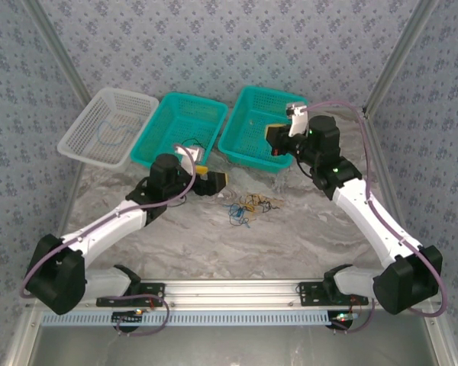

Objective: Untangle the cables

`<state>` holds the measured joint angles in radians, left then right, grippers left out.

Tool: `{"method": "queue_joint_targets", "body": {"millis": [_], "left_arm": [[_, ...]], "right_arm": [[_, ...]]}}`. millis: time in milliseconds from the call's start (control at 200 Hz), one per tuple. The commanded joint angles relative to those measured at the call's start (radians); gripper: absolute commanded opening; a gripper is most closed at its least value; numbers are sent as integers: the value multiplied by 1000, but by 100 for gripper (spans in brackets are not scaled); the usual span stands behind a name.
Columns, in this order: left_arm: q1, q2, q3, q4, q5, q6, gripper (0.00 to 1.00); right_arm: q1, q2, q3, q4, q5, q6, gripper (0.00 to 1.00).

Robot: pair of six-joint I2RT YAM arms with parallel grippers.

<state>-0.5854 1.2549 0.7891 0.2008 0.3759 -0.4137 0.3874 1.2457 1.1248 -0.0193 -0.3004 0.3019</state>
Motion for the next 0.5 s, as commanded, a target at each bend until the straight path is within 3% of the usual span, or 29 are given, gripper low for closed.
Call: {"method": "queue_joint_targets", "body": {"millis": [0,115,370,495], "left_arm": [[-18,33,103,88,209,118,90],[-52,85,154,141,201,198,84],[-115,222,296,74,204,390,73],[-130,287,352,53,69,393,62]], "right_arm": [[23,10,40,38,-61,59,0],[43,19,47,40,-72,91,0],[71,40,52,51,-103,152,0],[78,37,45,60,-104,169,0]]}}
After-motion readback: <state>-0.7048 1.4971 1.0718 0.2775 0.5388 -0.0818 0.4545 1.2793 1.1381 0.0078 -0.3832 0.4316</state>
